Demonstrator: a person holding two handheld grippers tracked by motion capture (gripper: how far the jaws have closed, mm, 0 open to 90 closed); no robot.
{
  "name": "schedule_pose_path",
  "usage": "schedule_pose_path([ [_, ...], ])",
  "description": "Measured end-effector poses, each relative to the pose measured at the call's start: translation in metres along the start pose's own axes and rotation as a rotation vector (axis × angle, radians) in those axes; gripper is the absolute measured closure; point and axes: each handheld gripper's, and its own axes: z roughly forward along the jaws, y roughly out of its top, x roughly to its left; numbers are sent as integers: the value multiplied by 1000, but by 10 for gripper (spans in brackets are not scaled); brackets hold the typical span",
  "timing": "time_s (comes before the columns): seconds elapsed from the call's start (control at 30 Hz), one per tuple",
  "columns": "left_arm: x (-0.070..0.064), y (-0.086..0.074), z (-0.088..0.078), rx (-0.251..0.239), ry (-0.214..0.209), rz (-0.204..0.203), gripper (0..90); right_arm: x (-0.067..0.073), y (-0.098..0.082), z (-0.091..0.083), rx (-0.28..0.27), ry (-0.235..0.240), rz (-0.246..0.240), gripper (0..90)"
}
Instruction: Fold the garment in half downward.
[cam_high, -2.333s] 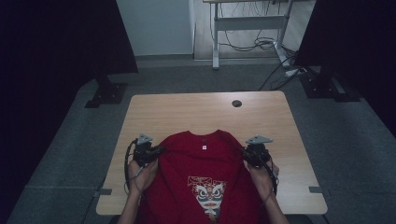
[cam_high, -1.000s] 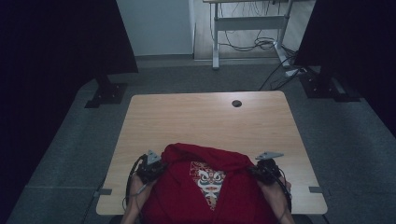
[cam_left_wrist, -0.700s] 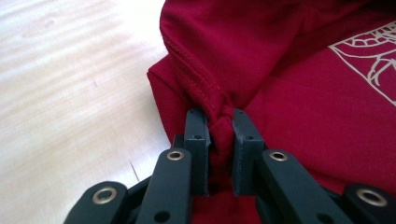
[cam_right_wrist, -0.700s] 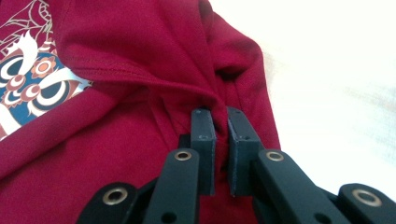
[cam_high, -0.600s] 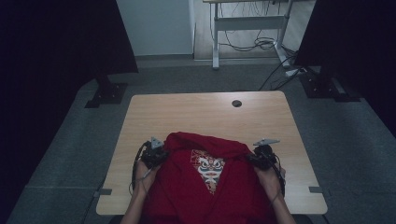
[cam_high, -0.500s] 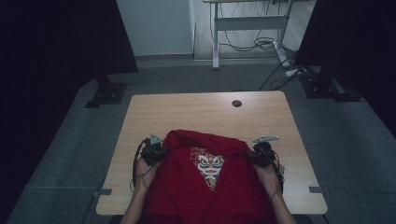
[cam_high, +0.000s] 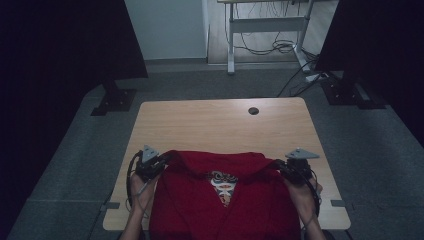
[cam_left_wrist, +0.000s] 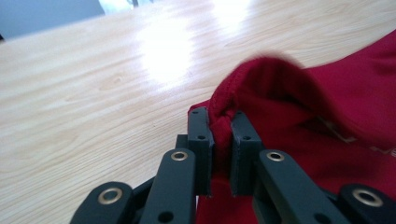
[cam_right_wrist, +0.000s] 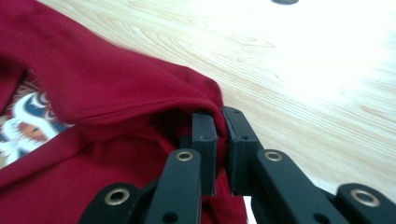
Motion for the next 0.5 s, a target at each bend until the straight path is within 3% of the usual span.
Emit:
schedule_pose_path([
  [0.03, 0, 0, 0, 0, 0, 0, 817, 0, 0, 0, 0, 0, 0, 835],
  [0.07, 0, 0, 0, 0, 0, 0, 817, -2, -17, -15, 0, 17, 24, 835],
  [0.1, -7, -13, -9, 23, -33, 8, 816, -2, -35, -20, 26, 43, 45, 835],
  [0.13, -12, -24, -10, 58, -53, 10, 815, -2, -42, -20, 38, 53, 53, 834],
  [0.2, -12, -24, -10, 58, -53, 10, 814, -2, -48, -20, 51, 62, 62, 834],
  [0.23, -15, -35, -7, 98, -61, 19, 814, -2, -48, -20, 51, 62, 62, 834],
  [0.27, -18, -44, -2, 139, -64, 29, 813, -2, -59, -16, 81, 80, 72, 834],
  [0.37, -18, -44, -2, 139, -64, 29, 810, -2, -67, -10, 115, 88, 79, 833],
  [0.4, -18, -52, 7, 176, -60, 35, 810, -2, -67, -10, 115, 88, 79, 833],
  [0.43, -17, -52, 9, 172, -62, 29, 803, -2, -69, 0, 158, 77, 63, 830],
  [0.5, -17, -52, 9, 172, -62, 29, 802, -3, -69, 2, 156, 78, 63, 830],
])
